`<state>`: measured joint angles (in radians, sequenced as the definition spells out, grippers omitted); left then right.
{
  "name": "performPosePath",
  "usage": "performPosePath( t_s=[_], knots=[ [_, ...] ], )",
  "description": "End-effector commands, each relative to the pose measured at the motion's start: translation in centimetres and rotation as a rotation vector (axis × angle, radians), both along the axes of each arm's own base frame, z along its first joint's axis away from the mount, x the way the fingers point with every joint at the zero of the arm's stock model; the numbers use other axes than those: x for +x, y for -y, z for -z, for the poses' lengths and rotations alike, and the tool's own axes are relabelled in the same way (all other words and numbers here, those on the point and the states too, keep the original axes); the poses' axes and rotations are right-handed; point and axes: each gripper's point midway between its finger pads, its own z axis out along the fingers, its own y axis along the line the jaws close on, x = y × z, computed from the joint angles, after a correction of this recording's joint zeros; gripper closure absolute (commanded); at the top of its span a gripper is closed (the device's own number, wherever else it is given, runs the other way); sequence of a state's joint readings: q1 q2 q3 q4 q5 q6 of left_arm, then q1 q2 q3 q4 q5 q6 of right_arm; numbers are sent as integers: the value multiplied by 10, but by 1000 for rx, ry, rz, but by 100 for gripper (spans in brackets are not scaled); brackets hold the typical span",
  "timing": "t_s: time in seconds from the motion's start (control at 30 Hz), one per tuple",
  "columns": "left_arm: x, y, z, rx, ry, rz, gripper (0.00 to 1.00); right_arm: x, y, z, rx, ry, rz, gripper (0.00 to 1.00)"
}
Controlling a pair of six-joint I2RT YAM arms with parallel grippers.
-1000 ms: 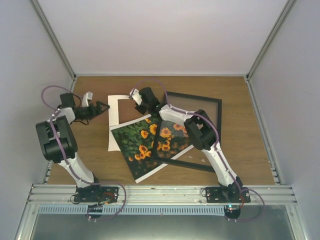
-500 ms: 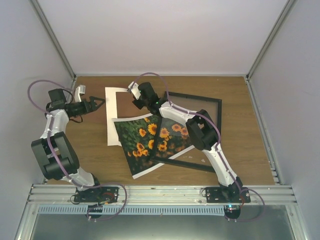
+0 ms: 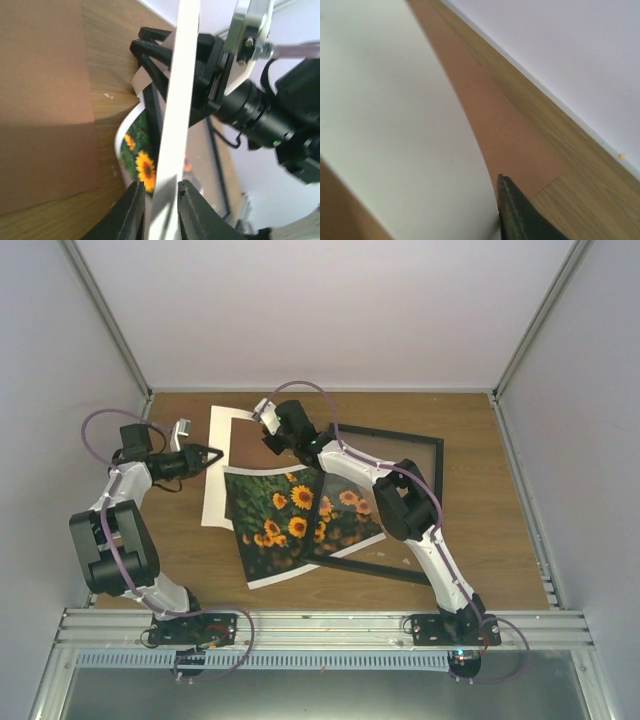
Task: Put the photo into the frame
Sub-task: Pick up the photo frame item at the center of the board.
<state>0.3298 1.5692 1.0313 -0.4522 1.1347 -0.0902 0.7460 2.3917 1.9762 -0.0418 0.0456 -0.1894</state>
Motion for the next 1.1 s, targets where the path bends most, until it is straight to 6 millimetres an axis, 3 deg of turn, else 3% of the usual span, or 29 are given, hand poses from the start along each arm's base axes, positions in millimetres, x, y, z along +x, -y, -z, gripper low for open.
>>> performPosePath(
  t_s=[0.0, 0.07, 0.2, 0.33, 0.5, 0.57, 0.73, 0.87, 1.0, 1.07],
  knots=[
    [11, -2, -26, -18, 70, 14, 88, -4, -10, -53, 87, 49, -33, 74],
    [12, -5, -35, -5, 73, 8, 99, -9, -11, -59, 87, 37, -55, 60],
    [17, -17, -64, 88, 118, -15, 100, -26, -9, -75, 96, -6, -131, 32],
    [20, -32, -94, 252, 179, -38, 100, -51, -6, -103, 127, -50, -259, 11],
    [23, -61, -136, 463, 275, -111, 100, -72, 16, -131, 166, -123, -362, 2],
    [23, -71, -154, 521, 312, -139, 100, -76, 30, -132, 170, -168, -374, 1],
    [21, -88, -193, 674, 400, -215, 100, -69, 85, -125, 169, -257, -315, 1],
    [20, -104, -234, 820, 522, -302, 100, -54, 157, -107, 158, -328, -170, 2],
    [23, -97, -268, 846, 634, -322, 100, -55, 235, -74, 139, -430, -5, 3],
    [28, -91, -274, 856, 660, -318, 100, -58, 274, -62, 152, -475, 82, 3]
  ],
)
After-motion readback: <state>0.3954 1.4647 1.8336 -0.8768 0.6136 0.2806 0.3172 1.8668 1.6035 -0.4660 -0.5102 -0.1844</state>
